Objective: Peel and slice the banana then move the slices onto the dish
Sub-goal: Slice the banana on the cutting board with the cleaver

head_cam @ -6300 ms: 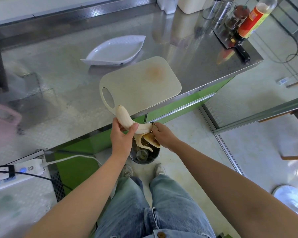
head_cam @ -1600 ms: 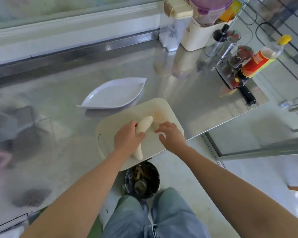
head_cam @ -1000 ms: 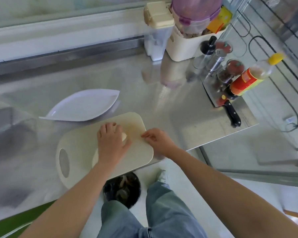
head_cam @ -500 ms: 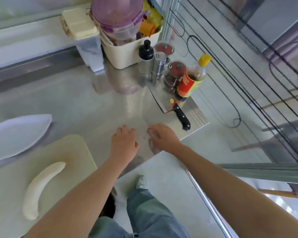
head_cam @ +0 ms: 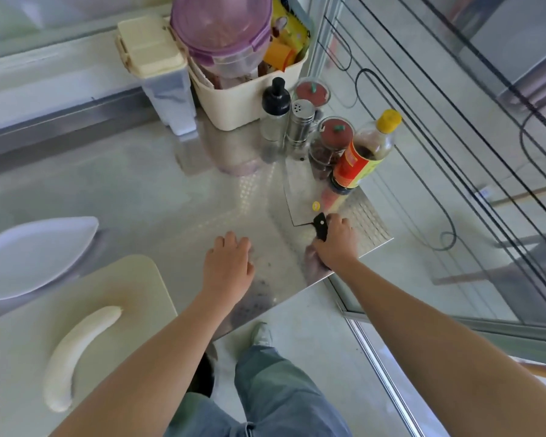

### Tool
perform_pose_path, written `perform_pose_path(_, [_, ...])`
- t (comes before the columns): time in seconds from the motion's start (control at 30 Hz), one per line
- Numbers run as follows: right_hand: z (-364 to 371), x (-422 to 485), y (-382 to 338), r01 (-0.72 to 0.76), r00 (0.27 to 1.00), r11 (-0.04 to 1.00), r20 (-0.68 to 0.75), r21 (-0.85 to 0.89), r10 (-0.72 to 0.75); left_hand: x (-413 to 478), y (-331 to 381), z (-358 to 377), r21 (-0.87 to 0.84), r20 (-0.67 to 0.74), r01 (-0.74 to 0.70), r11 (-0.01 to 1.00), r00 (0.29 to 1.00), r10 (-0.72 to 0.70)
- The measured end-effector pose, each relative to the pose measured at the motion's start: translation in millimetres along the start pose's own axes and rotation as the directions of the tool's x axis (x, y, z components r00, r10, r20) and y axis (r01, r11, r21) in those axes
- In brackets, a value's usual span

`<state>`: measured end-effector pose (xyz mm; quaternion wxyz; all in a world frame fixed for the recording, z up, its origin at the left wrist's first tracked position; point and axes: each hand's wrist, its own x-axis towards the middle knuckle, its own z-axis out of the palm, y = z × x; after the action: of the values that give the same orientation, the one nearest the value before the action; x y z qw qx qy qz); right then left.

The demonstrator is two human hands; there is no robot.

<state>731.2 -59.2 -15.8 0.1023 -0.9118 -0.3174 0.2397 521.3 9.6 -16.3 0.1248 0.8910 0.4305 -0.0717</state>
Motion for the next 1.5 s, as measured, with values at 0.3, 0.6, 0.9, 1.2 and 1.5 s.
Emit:
perform_pose_path(0.3, [13.9,-61.9,-69.4,0.047,0.991,0.876,0.089,0.481,-0.102,-40.3,-44.2,-3.9,-0.235,-0.102,-0.105,0.966,0.991,0.082])
perform_pose_path(0.6, [94.7,-170.1,-151.2,0.125,0.962,0.871,0.155,0.475,-0.223,-151.3,-168.7,-2.6,-0.085,-0.319,0.099,0.991,0.940,-0.121])
perform_pose_path(0.9, [144.2,-246.2,-179.3,0.184,0.979,0.952,0.045,0.245,-0.201,-197.9,-232.0,1.7,-0.297,-0.089,0.129,0.946,0.983,-0.162])
perform_pose_path(1.2, [153.3,-262.4,-189.7,0.366,0.930,0.912,0.114,-0.185,-0.350,-209.7,-252.6,8.0,-0.301,-0.097,0.115,0.947,0.984,-0.150])
perform_pose_path(1.5, [139.2,-237.2,-204.9,0.528,0.828,0.818,0.350,-0.229,-0.437,-209.1,-239.8,7.4,-0.220,-0.189,0.142,0.965,0.964,-0.185])
